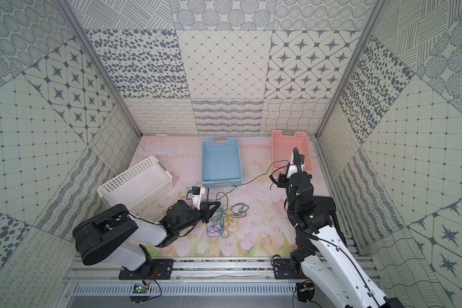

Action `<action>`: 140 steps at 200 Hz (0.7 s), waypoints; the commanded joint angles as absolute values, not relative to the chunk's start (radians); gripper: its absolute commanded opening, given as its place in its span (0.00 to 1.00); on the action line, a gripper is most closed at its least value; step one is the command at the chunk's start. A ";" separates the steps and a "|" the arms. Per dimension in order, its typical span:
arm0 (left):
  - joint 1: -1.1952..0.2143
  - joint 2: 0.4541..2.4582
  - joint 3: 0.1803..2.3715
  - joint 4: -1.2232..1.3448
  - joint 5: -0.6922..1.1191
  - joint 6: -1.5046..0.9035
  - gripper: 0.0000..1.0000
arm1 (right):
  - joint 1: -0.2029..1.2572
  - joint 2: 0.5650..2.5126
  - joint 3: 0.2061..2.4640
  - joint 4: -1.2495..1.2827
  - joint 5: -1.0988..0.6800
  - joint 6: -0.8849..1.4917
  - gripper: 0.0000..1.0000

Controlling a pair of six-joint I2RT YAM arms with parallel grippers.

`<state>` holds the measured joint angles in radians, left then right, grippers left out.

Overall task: Untangle and sort cables by color
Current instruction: Untie the cable.

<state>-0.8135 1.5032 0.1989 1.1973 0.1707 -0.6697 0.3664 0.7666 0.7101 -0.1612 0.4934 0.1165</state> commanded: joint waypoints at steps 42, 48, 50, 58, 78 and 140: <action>-0.648 1.492 0.110 1.234 0.254 -0.789 0.00 | 0.269 0.697 0.663 -0.047 0.378 0.095 0.00; -0.639 1.500 0.114 1.262 0.290 -0.800 0.00 | 0.276 0.685 0.653 -0.053 0.242 0.088 0.00; -0.638 1.504 0.116 1.270 0.302 -0.802 0.00 | 0.281 0.682 0.650 -0.053 0.201 0.088 0.00; -0.638 1.515 0.131 1.296 0.348 -0.804 0.00 | 0.321 0.685 0.646 -0.071 0.160 0.098 0.00; -0.639 1.540 0.179 1.266 0.413 -0.797 0.00 | 0.392 0.681 0.607 -0.055 0.430 0.159 0.00; -0.654 1.559 0.211 1.217 0.436 -0.778 0.00 | 0.147 1.014 0.769 0.106 0.422 0.285 0.00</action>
<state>-0.6472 1.5539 0.1848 1.2026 0.3576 -0.7647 0.1932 0.8124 0.6502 -0.0265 0.4408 0.2295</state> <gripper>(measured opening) 0.054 0.058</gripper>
